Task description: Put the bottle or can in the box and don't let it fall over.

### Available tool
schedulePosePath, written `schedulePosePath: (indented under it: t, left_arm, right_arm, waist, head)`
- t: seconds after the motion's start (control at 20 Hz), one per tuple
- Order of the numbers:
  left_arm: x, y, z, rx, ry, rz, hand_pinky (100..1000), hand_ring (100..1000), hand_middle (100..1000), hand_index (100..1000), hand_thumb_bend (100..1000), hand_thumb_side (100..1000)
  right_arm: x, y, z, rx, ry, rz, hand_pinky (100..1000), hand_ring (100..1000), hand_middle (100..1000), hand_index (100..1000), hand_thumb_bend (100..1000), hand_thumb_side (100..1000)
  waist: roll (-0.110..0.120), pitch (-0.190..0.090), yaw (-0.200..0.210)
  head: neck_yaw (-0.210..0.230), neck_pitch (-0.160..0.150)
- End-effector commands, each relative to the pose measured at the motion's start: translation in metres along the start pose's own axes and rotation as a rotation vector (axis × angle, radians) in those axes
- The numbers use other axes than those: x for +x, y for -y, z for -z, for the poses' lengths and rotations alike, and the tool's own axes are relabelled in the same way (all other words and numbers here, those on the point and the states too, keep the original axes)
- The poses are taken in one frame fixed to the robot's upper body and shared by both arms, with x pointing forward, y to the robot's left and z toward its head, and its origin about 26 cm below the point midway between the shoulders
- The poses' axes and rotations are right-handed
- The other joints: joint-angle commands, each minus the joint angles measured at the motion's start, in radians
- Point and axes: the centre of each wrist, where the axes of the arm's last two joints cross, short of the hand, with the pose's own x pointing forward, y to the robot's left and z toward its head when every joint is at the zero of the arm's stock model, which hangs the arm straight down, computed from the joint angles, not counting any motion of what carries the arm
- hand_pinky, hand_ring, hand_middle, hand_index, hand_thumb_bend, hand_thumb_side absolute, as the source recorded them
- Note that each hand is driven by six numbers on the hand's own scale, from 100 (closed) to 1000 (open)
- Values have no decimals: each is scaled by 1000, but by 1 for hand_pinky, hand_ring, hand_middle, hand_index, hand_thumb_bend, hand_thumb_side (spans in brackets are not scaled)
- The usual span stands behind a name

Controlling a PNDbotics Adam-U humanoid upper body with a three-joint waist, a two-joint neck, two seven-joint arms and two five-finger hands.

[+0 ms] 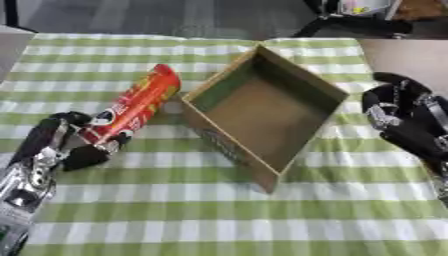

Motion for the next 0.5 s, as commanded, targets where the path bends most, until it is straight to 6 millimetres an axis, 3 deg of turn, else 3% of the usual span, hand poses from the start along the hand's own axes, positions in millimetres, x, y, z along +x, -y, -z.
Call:
schedulePosePath:
  t: [0.05,0.5]
  left_arm:
    - [0,-7,-2,-9,14,9,733,797,759,826,455,475]
    - [-4,-1,0,-65,-5,0,617,720,748,825,445,429]
  right_arm:
    - [7,3,2,1,30,-13,753,781,671,873,165,380]
    - [8,4,2,0,34,-10,753,781,672,874,163,381]
  waist:
    - [-11,0,1]
    - [-13,-2,0]
  head:
    - [0,-14]
    - [-1,-17]
